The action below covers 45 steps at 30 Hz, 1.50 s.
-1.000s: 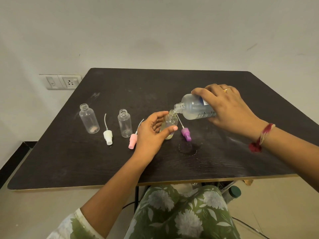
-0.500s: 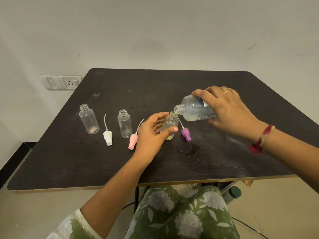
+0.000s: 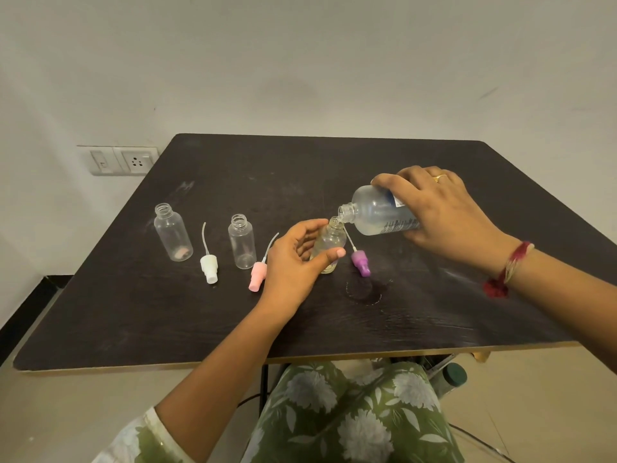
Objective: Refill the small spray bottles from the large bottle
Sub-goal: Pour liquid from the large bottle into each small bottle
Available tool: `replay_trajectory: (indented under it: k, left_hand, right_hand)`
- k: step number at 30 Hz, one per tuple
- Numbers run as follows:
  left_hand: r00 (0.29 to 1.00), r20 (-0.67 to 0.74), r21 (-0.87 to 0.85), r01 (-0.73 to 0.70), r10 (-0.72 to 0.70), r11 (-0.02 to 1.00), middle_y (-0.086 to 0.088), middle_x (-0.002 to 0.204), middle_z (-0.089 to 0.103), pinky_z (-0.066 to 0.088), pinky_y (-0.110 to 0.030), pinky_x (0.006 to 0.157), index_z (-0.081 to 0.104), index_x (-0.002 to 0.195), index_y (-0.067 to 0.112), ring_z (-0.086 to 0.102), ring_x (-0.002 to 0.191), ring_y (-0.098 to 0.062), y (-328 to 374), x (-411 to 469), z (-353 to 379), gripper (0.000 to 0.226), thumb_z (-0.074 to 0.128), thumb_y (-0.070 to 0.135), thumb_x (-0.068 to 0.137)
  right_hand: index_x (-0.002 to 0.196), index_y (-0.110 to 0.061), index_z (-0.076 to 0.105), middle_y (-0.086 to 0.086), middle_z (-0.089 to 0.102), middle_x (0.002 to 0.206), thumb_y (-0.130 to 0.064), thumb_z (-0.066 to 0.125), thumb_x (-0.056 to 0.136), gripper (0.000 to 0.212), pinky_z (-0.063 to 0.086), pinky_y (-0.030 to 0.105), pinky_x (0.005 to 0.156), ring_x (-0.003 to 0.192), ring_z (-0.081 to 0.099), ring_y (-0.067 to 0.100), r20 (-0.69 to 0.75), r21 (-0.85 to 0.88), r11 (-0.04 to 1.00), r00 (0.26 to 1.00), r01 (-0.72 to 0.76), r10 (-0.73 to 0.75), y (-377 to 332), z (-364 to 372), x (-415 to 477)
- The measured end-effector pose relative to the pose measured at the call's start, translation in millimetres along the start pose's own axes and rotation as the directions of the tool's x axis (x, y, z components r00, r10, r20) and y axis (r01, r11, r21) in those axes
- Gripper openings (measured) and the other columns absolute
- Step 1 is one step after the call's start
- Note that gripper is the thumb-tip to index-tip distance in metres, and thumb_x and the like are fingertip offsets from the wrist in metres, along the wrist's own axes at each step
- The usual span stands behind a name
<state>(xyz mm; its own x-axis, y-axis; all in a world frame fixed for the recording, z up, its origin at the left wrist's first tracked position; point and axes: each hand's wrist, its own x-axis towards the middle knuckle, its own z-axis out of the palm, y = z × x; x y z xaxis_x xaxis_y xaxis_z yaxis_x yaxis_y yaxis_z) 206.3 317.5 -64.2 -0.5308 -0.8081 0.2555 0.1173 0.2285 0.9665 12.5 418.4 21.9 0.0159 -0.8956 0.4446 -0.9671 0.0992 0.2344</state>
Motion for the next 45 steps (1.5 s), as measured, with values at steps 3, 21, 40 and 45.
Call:
replay_trajectory:
  k: [3,21,40,45]
  left_hand:
    - [1.0,-0.004,0.0,-0.002,0.002,1.0,0.001,0.115,0.068,0.052,-0.027,0.096,0.061,0.12,0.017,0.065,0.107,-0.008,-0.8,0.4,0.2,0.051,0.081,0.008,0.073]
    - [1.0,0.0,-0.027,0.004,-0.004,1.0,0.004,0.112,0.068,0.05,-0.017,0.088,0.062,0.116,0.017,0.065,0.101,-0.002,-0.1,0.2,0.7,0.05,0.081,0.004,0.072]
    - [1.0,0.01,-0.008,0.002,-0.002,1.0,0.004,0.114,0.068,0.051,-0.021,0.092,0.062,0.118,0.018,0.065,0.105,-0.004,-1.9,0.8,-0.1,0.051,0.082,0.008,0.072]
    - [1.0,0.011,-0.007,-0.006,0.007,1.0,0.004,0.114,0.068,0.051,-0.019,0.091,0.062,0.117,0.019,0.065,0.104,-0.004,-1.6,0.6,0.1,0.05,0.082,0.008,0.072]
  right_hand:
    - [0.13,-0.027,0.04,0.007,0.054,0.109,-0.015,0.072,0.072,0.067,0.04,0.044,0.089,0.098,0.053,0.03,0.002,0.002,1.0,1.0,0.004,-0.004,-0.8,0.2,0.1]
    - [0.128,-0.027,0.04,0.006,0.054,0.107,-0.015,0.074,0.071,0.068,0.04,0.044,0.087,0.094,0.053,0.03,-0.004,-0.021,1.0,1.0,0.014,-0.014,1.8,-1.0,-1.5]
    - [0.129,-0.027,0.038,0.008,0.054,0.107,-0.013,0.076,0.069,0.072,0.042,0.045,0.086,0.094,0.054,0.031,-0.006,-0.035,0.999,1.0,0.023,-0.023,3.3,-0.1,-1.5]
    - [0.128,-0.027,0.038,0.008,0.054,0.108,-0.012,0.074,0.069,0.071,0.041,0.046,0.087,0.095,0.053,0.032,-0.001,-0.036,0.999,1.0,0.026,-0.026,3.2,-0.9,-2.1]
